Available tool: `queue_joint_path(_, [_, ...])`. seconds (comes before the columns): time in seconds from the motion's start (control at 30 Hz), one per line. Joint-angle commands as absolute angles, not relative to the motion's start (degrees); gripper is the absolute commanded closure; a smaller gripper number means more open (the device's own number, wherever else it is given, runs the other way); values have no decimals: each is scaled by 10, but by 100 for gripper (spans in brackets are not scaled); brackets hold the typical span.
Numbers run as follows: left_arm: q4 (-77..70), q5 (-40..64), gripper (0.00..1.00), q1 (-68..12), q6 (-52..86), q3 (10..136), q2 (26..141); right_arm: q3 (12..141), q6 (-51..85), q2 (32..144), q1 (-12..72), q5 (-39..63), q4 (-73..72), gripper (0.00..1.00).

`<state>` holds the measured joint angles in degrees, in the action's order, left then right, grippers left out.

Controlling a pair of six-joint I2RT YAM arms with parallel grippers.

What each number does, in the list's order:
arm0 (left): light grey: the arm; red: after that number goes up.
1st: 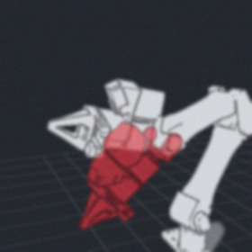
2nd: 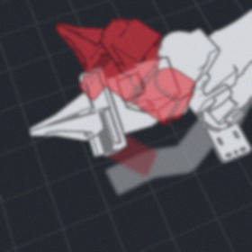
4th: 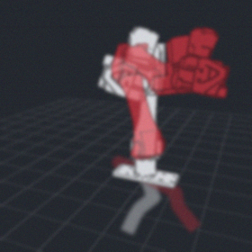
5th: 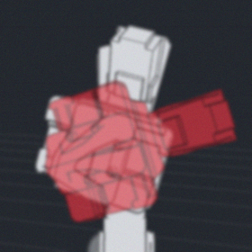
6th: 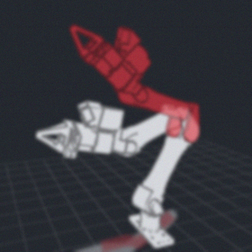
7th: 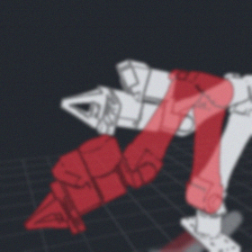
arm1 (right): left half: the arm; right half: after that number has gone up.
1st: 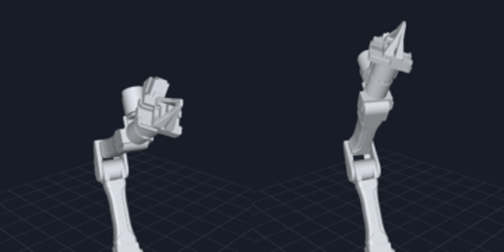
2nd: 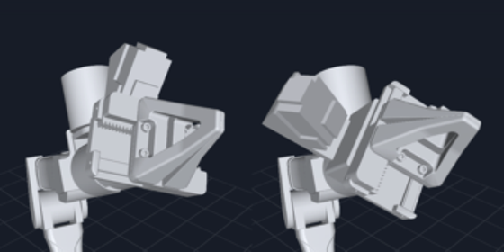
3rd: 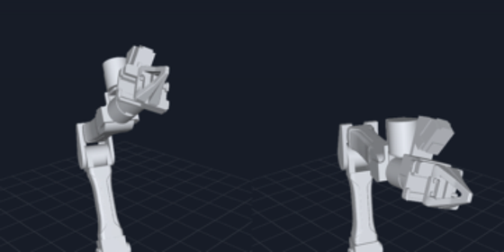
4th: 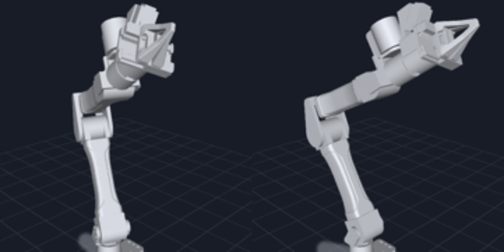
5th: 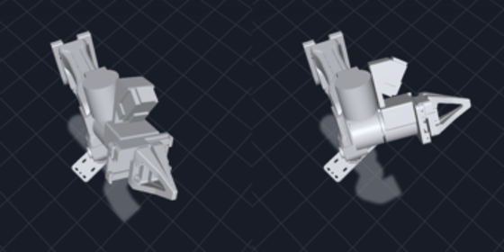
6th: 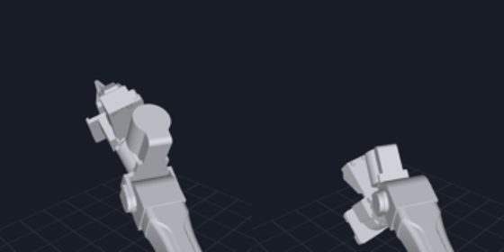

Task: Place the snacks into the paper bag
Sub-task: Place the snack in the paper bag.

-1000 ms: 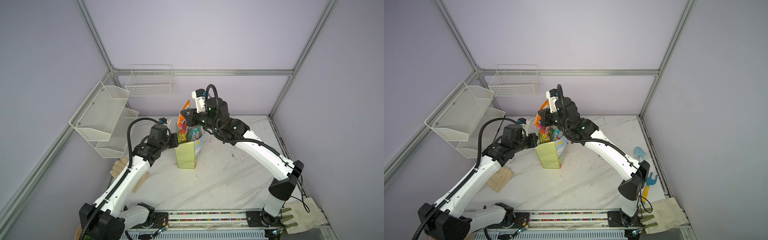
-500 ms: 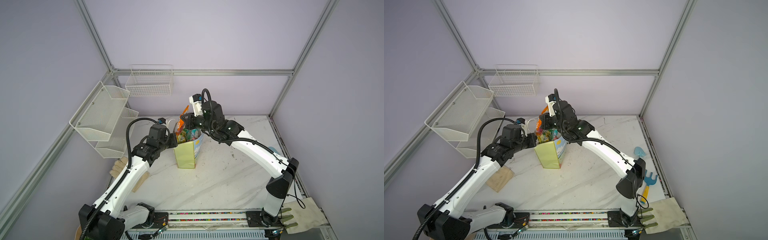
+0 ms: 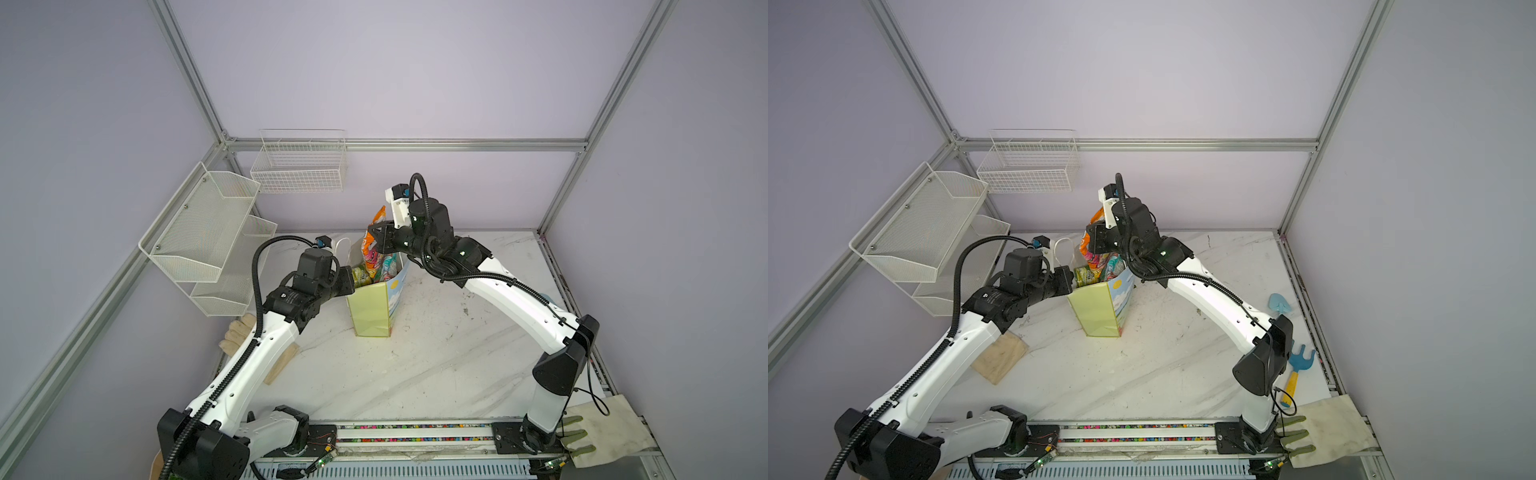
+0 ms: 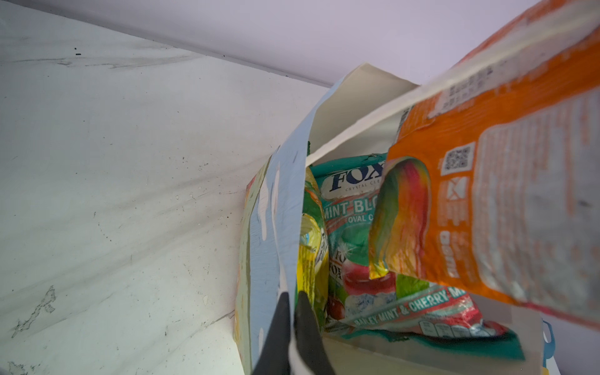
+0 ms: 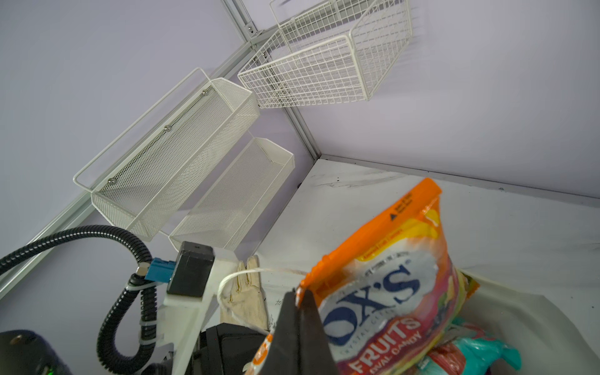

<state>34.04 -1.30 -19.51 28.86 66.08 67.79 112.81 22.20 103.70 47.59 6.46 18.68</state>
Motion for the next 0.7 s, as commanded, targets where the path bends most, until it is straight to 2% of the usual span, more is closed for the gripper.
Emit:
queue_joint_path(0.0, [316, -29, 100, -187, 273, 668, 656, 1115, 206, 1005, 474, 67, 156, 100])
queue_joint_path(0.2, [318, -29, 100, -184, 272, 665, 651, 1049, 199, 988, 474, 80, 139, 100])
queue_joint_path(0.5, [318, -26, 100, -183, 275, 665, 649, 1024, 200, 988, 473, 72, 146, 100])
queue_joint_path(0.53, [318, -26, 100, -182, 275, 665, 649, 1023, 200, 988, 473, 69, 147, 97])
queue_joint_path(0.6, [319, -26, 100, -183, 274, 665, 649, 1023, 203, 987, 474, 64, 149, 73])
queue_joint_path(0.67, [320, -27, 100, -183, 273, 666, 649, 1029, 204, 984, 474, 65, 153, 53])
